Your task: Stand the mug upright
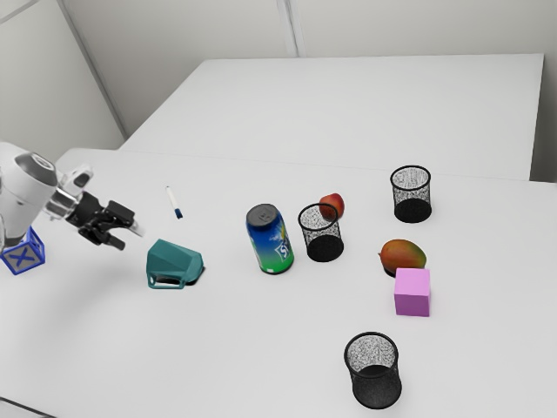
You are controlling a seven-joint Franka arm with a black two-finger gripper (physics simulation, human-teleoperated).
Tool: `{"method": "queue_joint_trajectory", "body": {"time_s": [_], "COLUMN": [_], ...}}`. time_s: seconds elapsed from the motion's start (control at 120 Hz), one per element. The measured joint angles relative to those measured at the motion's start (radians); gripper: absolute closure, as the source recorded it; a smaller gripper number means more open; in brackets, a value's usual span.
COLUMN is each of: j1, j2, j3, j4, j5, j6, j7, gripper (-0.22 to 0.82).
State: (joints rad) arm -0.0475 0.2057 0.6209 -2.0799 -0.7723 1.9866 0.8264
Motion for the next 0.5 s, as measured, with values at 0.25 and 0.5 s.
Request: {"method": "queue_joint_trajectory", "body": {"time_s": [0.25, 0.5], "j1": [0.018, 0.023], "j2": [0.054, 0.084], "j3": [-0.001, -0.003], "j4": [0.004, 0.001], "j5": [-0.128, -0.206], "j6": [-0.085, -0.186], "j7": [0.107, 0.177], "gripper": [0.0, 0.0]}}
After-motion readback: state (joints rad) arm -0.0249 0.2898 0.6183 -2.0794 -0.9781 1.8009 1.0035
